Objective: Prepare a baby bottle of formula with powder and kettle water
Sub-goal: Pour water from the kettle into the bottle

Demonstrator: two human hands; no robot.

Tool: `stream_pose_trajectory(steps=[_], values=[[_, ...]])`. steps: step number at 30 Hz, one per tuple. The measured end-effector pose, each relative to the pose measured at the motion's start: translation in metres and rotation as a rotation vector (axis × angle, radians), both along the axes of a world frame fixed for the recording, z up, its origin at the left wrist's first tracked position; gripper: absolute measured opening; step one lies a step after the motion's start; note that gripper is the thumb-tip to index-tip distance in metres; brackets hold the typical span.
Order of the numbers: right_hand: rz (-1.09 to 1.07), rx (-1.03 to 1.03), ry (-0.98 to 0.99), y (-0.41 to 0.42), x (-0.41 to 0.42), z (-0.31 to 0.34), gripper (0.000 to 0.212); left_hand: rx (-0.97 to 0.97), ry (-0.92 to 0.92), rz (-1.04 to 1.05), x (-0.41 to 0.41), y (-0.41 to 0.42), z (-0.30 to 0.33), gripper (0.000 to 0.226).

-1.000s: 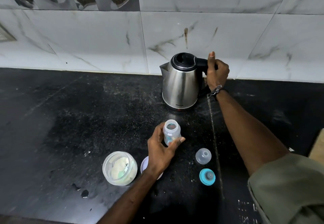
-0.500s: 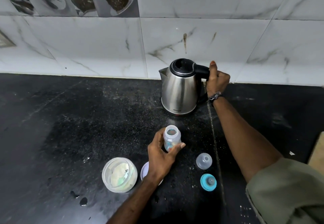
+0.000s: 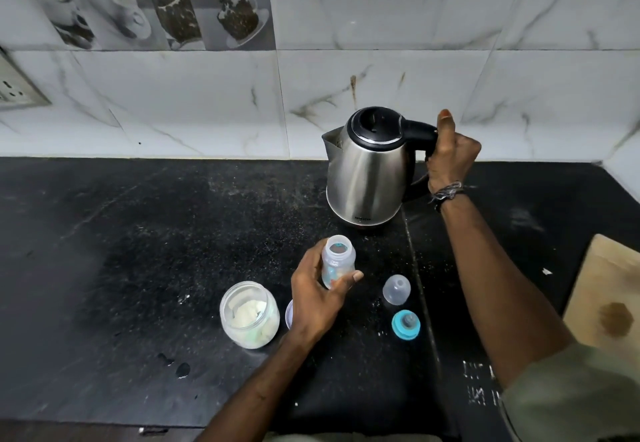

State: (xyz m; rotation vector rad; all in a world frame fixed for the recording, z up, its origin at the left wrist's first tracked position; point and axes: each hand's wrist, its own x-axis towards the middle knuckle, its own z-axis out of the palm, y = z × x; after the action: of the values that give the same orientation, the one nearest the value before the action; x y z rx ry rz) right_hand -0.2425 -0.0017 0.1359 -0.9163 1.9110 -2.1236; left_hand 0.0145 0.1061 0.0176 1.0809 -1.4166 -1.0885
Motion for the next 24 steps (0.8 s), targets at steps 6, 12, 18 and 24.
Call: stream_pose_trajectory(steps=[6, 12, 18, 24], values=[[0.033, -0.071, 0.142, 0.04, 0.004, 0.041, 0.065, -0.045, -0.012, -0.048, 0.005, 0.02, 0.01, 0.067], [0.132, -0.093, 0.175, 0.066, 0.004, 0.058, 0.063, -0.058, -0.016, -0.047, 0.006, 0.029, 0.015, 0.064], [0.156, -0.118, 0.214, 0.122, 0.016, 0.073, 0.06, -0.052, 0.002, -0.107, 0.022, 0.056, 0.016, 0.066], [0.195, -0.094, 0.283, 0.132, 0.024, 0.082, 0.061, -0.047, 0.006, -0.104, 0.024, 0.052, 0.019, 0.063]])
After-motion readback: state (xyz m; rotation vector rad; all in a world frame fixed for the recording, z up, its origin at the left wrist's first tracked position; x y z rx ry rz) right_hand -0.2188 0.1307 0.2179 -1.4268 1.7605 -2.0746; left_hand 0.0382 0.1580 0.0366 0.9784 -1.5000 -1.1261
